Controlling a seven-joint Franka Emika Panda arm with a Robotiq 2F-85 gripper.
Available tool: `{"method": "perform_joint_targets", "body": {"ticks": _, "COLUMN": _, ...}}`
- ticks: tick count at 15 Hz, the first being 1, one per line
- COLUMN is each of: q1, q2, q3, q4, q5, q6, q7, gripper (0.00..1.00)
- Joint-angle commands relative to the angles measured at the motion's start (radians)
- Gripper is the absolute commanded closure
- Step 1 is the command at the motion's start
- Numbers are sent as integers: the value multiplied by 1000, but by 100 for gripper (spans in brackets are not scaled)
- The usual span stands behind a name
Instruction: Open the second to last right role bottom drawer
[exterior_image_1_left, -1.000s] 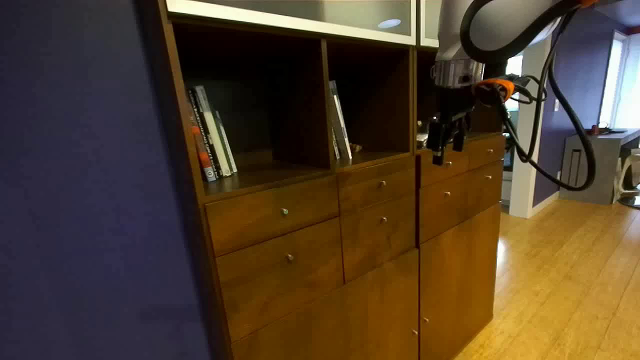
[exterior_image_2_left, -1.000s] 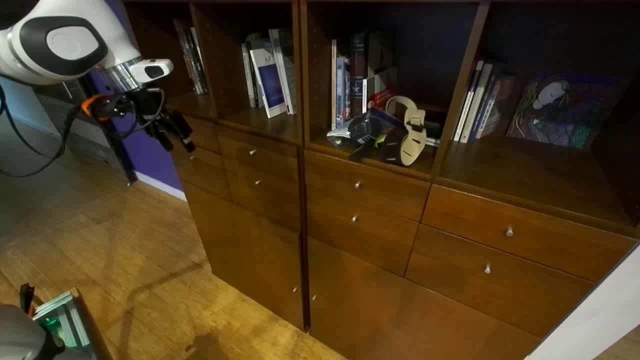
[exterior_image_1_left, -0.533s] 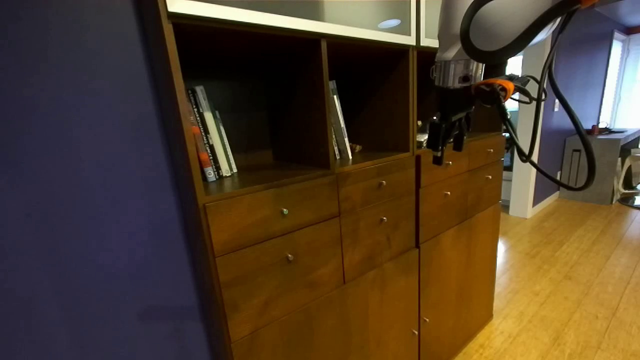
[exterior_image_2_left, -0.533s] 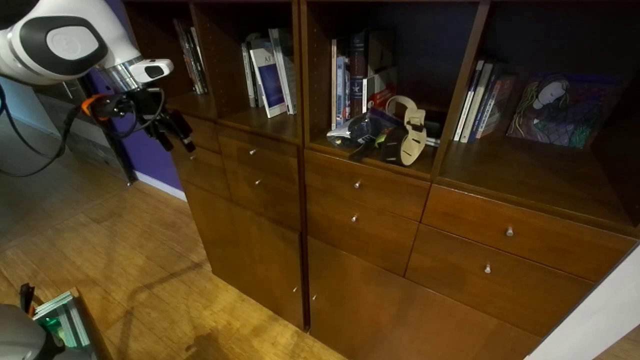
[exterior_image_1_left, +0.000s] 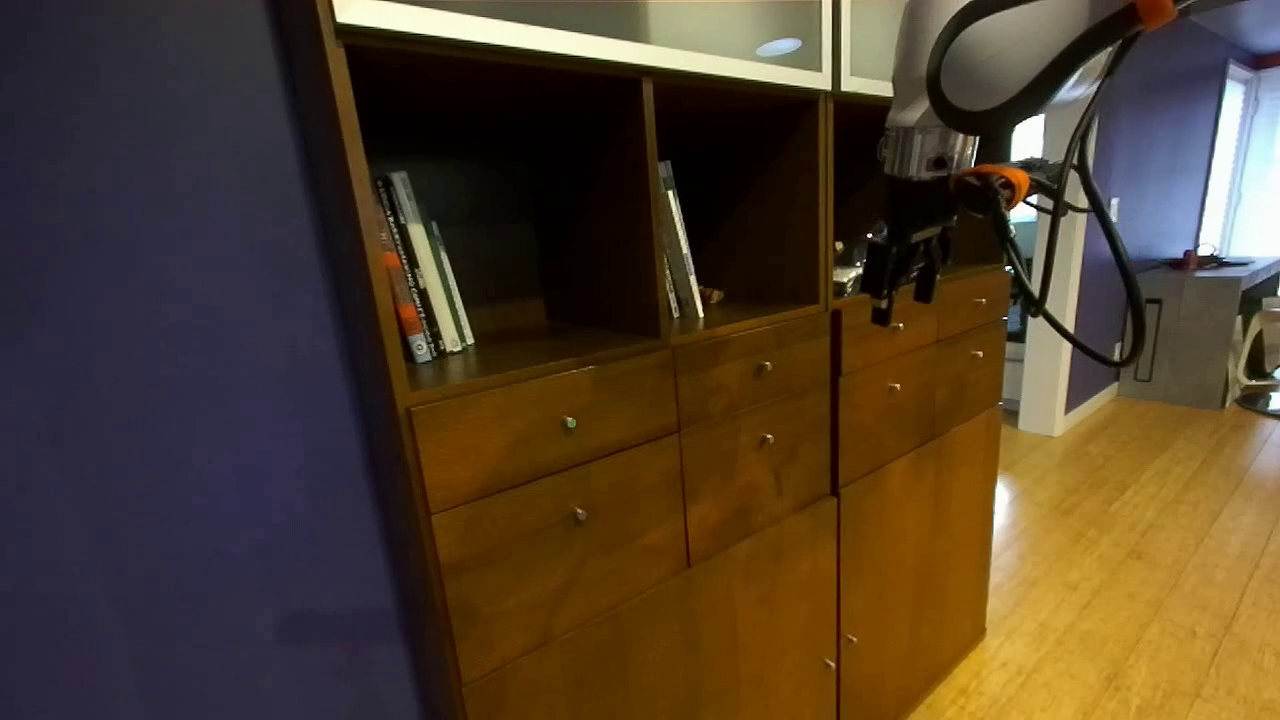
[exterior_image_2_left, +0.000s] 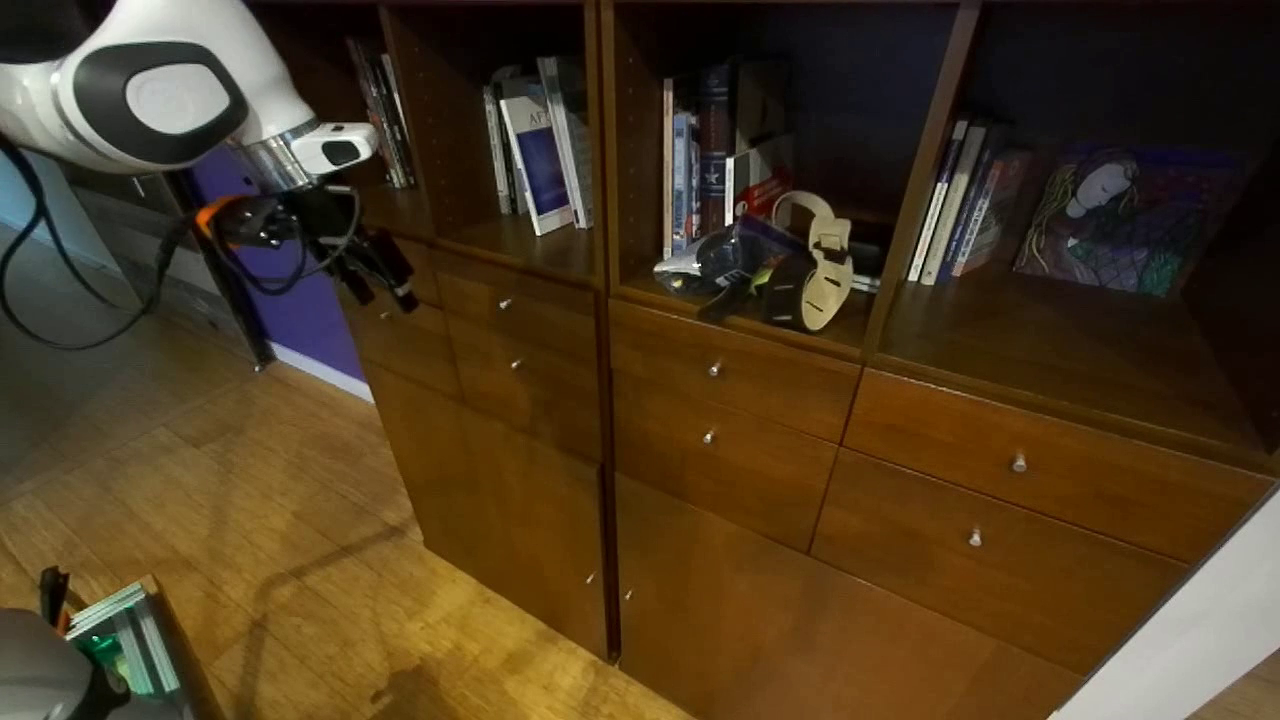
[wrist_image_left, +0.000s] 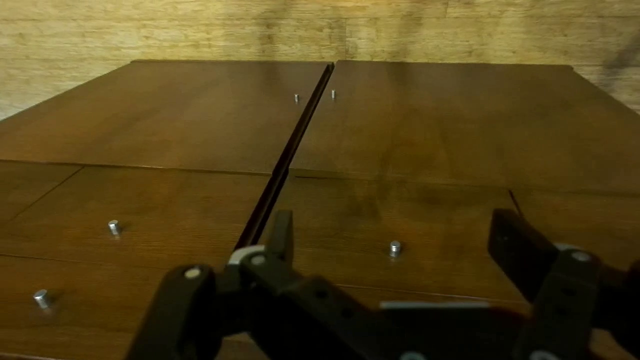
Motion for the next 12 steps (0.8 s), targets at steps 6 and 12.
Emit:
{"method": "perform_joint_targets", "body": {"ticks": 6, "q1": -32, "q2": 164, "q3": -284, "q4": -26, "q5": 37, "q6": 263, "q7": -387, "gripper": 0}}
{"method": "perform_joint_targets", "body": {"ticks": 12, "q1": -98, "q2": 314, "q3": -406, "q4": -22, "q5": 19, "q6": 503, "q7": -598, "gripper": 0}}
